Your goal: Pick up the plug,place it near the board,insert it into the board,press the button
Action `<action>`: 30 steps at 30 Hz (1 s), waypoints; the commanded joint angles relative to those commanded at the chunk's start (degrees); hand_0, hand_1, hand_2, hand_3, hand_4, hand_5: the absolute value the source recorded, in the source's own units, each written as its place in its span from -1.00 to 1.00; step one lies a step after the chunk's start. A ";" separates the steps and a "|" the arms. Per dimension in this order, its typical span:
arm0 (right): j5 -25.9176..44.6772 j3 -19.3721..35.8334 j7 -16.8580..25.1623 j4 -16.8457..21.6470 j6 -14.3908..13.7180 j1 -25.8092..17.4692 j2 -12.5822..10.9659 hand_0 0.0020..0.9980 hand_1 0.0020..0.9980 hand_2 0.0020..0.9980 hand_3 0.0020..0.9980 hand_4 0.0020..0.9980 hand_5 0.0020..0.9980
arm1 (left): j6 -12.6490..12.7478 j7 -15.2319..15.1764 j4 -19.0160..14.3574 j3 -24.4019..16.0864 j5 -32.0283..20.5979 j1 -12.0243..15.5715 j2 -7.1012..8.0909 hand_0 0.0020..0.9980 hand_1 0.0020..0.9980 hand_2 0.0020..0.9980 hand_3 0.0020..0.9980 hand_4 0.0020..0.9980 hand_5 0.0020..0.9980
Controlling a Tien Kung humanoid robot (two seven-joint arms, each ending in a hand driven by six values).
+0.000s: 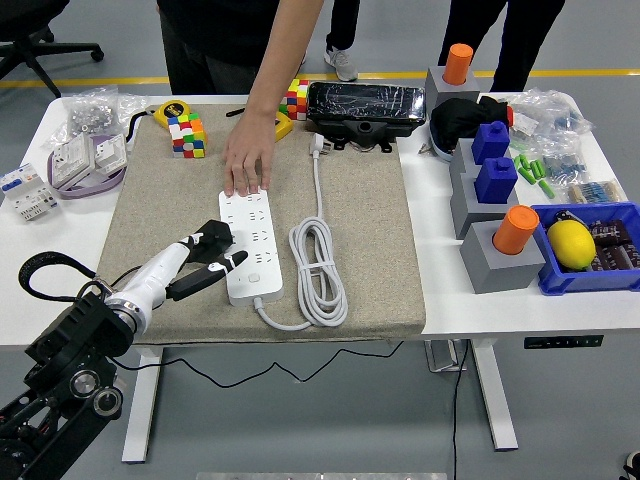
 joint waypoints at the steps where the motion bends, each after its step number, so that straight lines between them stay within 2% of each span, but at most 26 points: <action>1: 0.00 0.01 0.00 0.00 0.00 0.00 0.00 0.56 0.44 0.44 0.50 1.00 0.84 | 0.00 0.00 0.06 0.01 -0.03 -0.03 0.00 1.00 1.00 0.94 0.93 1.00 1.00; 10: -0.15 0.11 0.10 0.00 -0.02 0.33 -0.07 0.56 0.44 0.44 0.50 1.00 0.84 | 0.04 0.00 2.34 0.80 -1.02 -1.34 -0.36 1.00 1.00 0.94 0.93 1.00 1.00; 16: -0.12 0.10 0.05 0.00 0.01 0.32 -0.08 0.56 0.44 0.44 0.51 1.00 0.84 | 0.18 0.00 2.52 1.30 -1.14 -1.85 -0.55 1.00 1.00 0.93 0.93 1.00 1.00; 30: -0.07 0.07 0.14 0.00 -0.06 0.50 -0.14 0.56 0.44 0.44 0.51 1.00 0.84 | 0.55 0.00 2.31 2.42 -0.45 -4.29 0.18 1.00 0.99 0.92 0.92 1.00 1.00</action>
